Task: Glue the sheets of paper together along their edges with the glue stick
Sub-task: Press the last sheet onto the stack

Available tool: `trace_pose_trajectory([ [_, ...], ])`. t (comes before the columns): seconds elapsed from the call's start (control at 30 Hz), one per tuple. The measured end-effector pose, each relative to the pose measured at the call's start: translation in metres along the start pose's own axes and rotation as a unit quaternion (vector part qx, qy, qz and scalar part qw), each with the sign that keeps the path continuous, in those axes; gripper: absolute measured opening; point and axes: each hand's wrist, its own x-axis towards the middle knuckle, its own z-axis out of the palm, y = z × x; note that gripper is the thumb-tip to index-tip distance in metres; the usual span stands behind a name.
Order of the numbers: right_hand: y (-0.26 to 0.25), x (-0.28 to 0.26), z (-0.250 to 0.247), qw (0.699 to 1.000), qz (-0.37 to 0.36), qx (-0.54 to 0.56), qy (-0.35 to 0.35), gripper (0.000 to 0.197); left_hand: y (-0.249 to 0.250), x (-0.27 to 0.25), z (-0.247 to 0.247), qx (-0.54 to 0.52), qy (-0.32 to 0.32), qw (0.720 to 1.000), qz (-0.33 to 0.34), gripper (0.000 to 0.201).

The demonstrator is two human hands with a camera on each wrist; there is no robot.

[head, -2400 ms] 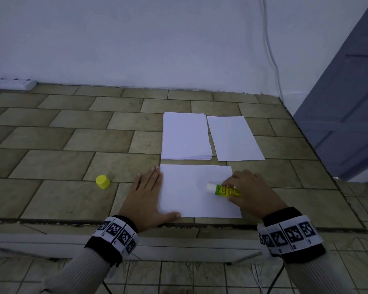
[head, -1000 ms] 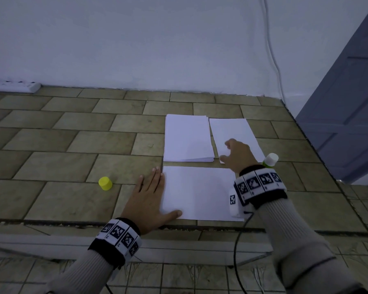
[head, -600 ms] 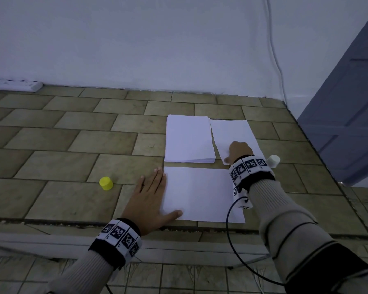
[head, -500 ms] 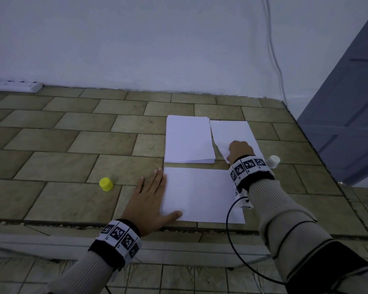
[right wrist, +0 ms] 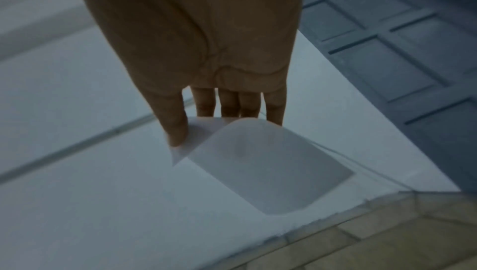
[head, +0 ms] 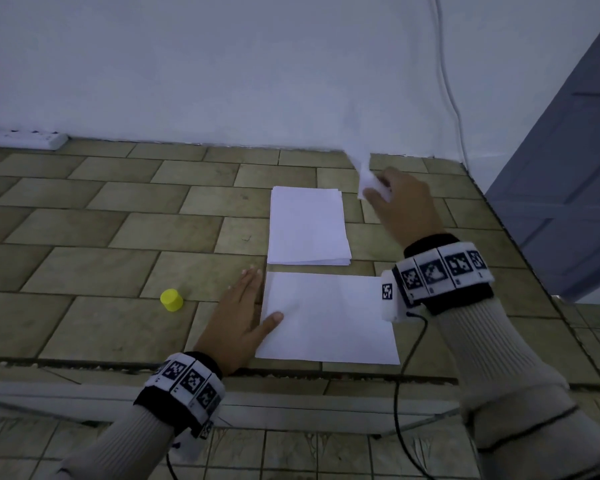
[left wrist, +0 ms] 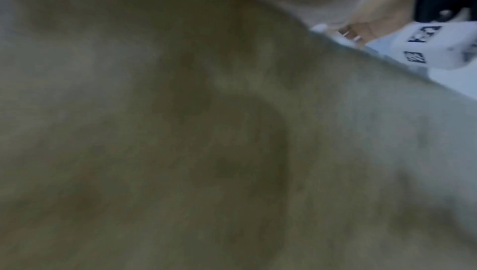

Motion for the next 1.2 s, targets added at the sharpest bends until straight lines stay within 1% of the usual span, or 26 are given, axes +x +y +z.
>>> trace_pose_trajectory([
  [0.03,-0.004,-0.008,-0.001,0.999,-0.024,0.029,-0.009,0.019,0.005,0.0,-0.004,-0.048,0.023,0.999,-0.009,0.113],
  [0.07,-0.006,-0.017,-0.001,0.997,-0.043,0.058,-0.023,0.022,0.009,0.002,-0.008,-0.087,0.048,0.995,-0.013,0.105],
  [0.13,-0.006,-0.037,0.001,0.99,-0.085,0.098,-0.051,0.03,0.016,0.007,-0.017,-0.171,0.1,0.98,-0.01,0.071],
  [0.17,-0.004,-0.047,0.004,0.987,-0.107,0.104,-0.063,0.031,0.021,0.012,-0.025,-0.221,0.11,0.969,-0.028,0.058],
  [0.2,0.001,-0.056,0.008,0.984,-0.124,0.104,-0.077,0.031,0.024,0.02,-0.032,-0.278,0.108,0.953,-0.056,0.052],
  [0.27,0.013,-0.071,0.015,0.979,-0.127,0.109,-0.117,0.033,0.031,0.035,-0.047,-0.387,0.105,0.908,-0.122,0.038],
  [0.3,0.02,-0.078,0.018,0.976,-0.122,0.118,-0.137,0.036,0.037,0.038,-0.054,-0.425,0.101,0.889,-0.14,0.039],
  [0.37,0.031,-0.091,0.025,0.97,-0.127,0.136,-0.158,0.039,0.044,0.039,-0.062,-0.467,0.071,0.867,-0.156,0.043],
  [0.4,0.037,-0.097,0.028,0.968,-0.136,0.144,-0.157,0.04,0.046,0.038,-0.064,-0.474,0.054,0.863,-0.168,0.038],
  [0.43,0.041,-0.101,0.03,0.966,-0.144,0.151,-0.154,0.039,0.048,0.034,-0.065,-0.476,0.034,0.861,-0.175,0.03],
  [0.47,0.045,-0.105,0.032,0.965,-0.147,0.156,-0.153,0.037,0.047,0.033,-0.066,-0.475,0.018,0.862,-0.179,0.028],
  [0.53,0.053,-0.11,0.035,0.966,-0.14,0.154,-0.156,0.033,0.043,0.03,-0.064,-0.468,0.0,0.863,-0.19,0.035],
  [0.6,0.062,-0.113,0.038,0.969,-0.118,0.143,-0.165,0.031,0.037,0.028,-0.061,-0.441,-0.016,0.879,-0.179,0.043],
  [0.7,0.072,-0.116,0.038,0.966,-0.078,0.157,-0.188,0.039,0.034,0.023,-0.055,-0.408,-0.054,0.901,-0.137,0.047],
  [0.77,0.072,-0.116,0.034,0.951,-0.058,0.218,-0.21,0.046,0.033,0.022,-0.052,-0.403,-0.061,0.903,-0.137,0.044],
  [0.83,0.07,-0.116,0.027,0.93,-0.018,0.291,-0.224,0.053,0.033,0.021,-0.05,-0.397,-0.052,0.906,-0.137,0.043],
  [0.9,0.07,-0.115,0.02,0.918,0.023,0.325,-0.227,0.058,0.032,0.021,-0.048,-0.385,-0.045,0.912,-0.134,0.043],
  [0.93,0.071,-0.114,0.018,0.917,0.035,0.325,-0.229,0.058,0.032,0.021,-0.048,-0.376,-0.046,0.916,-0.132,0.044],
  [1.0,0.074,-0.112,0.015,0.924,0.053,0.302,-0.227,0.051,0.032,0.02,-0.048,-0.354,-0.052,0.926,-0.125,0.044],
  [1.07,0.077,-0.111,0.014,0.938,0.073,0.267,-0.208,0.037,0.033,0.02,-0.047,-0.343,-0.064,0.929,-0.122,0.043],
  [1.13,0.079,-0.113,0.015,0.953,0.082,0.223,-0.189,0.026,0.033,0.019,-0.045,-0.338,-0.075,0.929,-0.131,0.037],
  [1.2,0.079,-0.117,0.016,0.963,0.078,0.179,-0.187,0.022,0.032,0.019,-0.041,-0.309,-0.076,0.939,-0.128,0.03],
])
